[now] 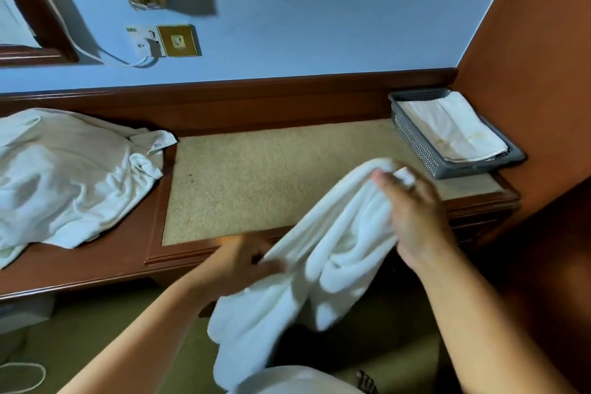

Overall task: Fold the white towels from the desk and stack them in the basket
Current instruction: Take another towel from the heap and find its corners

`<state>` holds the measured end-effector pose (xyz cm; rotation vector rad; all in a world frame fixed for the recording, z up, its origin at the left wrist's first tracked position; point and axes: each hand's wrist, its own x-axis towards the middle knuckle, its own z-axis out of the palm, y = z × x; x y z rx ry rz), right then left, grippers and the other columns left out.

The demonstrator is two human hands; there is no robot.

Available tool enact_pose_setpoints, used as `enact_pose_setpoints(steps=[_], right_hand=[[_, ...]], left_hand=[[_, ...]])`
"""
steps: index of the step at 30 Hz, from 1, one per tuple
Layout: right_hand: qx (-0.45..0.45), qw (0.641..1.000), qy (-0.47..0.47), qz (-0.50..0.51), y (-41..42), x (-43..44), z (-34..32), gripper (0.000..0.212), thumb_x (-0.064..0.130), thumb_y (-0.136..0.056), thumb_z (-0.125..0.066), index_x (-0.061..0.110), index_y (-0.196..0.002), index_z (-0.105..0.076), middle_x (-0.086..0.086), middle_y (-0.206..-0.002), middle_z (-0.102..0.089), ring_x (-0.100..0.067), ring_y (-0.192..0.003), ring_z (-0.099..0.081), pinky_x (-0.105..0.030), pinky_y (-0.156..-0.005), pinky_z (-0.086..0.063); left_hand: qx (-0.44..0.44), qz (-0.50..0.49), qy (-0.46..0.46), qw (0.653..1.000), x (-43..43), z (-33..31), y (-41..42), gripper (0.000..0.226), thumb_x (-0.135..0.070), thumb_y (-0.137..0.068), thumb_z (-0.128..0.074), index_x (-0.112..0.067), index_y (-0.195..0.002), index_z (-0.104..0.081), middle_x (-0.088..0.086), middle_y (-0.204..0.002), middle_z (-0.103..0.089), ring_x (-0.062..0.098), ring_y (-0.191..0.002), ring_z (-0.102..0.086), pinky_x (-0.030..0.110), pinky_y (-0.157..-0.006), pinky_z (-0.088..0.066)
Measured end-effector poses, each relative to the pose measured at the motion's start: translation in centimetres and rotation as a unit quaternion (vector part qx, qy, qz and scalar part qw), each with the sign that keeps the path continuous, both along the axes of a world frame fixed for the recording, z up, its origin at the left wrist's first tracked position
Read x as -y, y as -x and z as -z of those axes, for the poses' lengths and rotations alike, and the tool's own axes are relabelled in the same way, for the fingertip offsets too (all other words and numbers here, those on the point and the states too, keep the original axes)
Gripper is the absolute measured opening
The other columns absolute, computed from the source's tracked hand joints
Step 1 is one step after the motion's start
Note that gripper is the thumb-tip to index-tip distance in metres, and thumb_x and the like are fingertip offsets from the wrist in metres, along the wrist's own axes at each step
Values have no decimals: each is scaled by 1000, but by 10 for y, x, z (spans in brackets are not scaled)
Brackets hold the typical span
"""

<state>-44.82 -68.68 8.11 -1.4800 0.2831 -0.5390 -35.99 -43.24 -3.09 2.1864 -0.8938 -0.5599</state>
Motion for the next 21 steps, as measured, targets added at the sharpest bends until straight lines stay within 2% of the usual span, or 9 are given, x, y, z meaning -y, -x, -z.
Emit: enact_pose_setpoints(steps=[3, 6, 8, 10, 12, 14, 17, 19, 21], right_hand=[[37, 990, -41, 127, 2, 31, -16, 15, 18, -96, -64, 19, -81, -65, 12, -70, -71, -3, -69, -67, -21, -66, -52], [-44, 975, 145, 163, 3, 56, -11, 25, 43, -85, -70, 21, -78, -62, 12, -69, -66, -4, -67, -60, -26, -66, -47], [-121, 943, 284, 121, 2, 55, -2, 35, 50, -74, -69, 21, -93, -65, 11, -83, -65, -10, -78, -60, -28, -72, -47], [-135, 932, 335, 31, 2, 41, 9, 58, 55, -67, -72, 32, -119, -61, 12, -99, -66, -7, -88, -62, -20, -76, -47], [-164, 919, 334, -133, 5, 17, 20, 78, 63, -66, -79, 52, -136, -47, 17, -111, -65, 2, -92, -62, -20, -82, -50], [-169, 907, 286, -260, 8, -2, 29, 59, 55, -77, -78, 56, -130, -53, 17, -104, -69, 4, -89, -63, -28, -83, -55], [-115, 926, 241, -266, 11, -4, 31, 3, 32, -93, -70, 34, -96, -71, 9, -85, -71, -4, -81, -65, -38, -77, -53], [-73, 933, 261, -237, 13, 6, 24, 11, 31, -95, -68, 35, -84, -67, 12, -71, -65, 0, -66, -59, -28, -63, -48], [-33, 953, 240, -181, 15, 21, 16, 19, 45, -90, -66, 32, -78, -63, 15, -60, -54, 1, -56, -47, -24, -53, -38]], left_hand=[[-31, -68, -44, 996, -26, 45, 13, 46, -55, -89, -60, -11, -73, -61, -9, -64, -53, 4, -55, -47, 26, -57, -39], [-47, -218, 77, 972, -33, 37, 6, 25, -46, -96, -54, -25, -89, -67, -6, -80, -69, 11, -72, -66, 36, -67, -55], [15, -216, 126, 968, -18, 3, 2, 29, -48, -100, -46, -27, -84, -58, -9, -68, -60, 8, -60, -57, 30, -56, -46], [84, -137, 151, 975, 5, -36, 7, 34, -49, -104, -42, -29, -78, -49, -10, -63, -47, 4, -56, -46, 22, -52, -36], [123, -37, 158, 979, 30, -77, 19, 27, -40, -105, -46, -32, -81, -53, -10, -64, -48, 3, -57, -47, 17, -53, -35], [155, 43, 159, 974, 48, -107, 26, 18, -29, -103, -53, -32, -87, -61, -14, -66, -53, 3, -57, -52, 11, -54, -34], [142, 57, 181, 972, 57, -116, 23, 14, -29, -99, -61, -21, -89, -69, -10, -71, -61, 8, -61, -58, 20, -51, -41], [96, 14, 194, 976, 57, -103, 22, 17, -40, -91, -69, -22, -89, -69, -1, -71, -62, 16, -58, -56, 31, -50, -41], [51, -57, 146, 986, 63, -83, 24, 29, -49, -81, -76, -23, -91, -73, 0, -73, -67, 14, -58, -60, 32, -51, -46]])
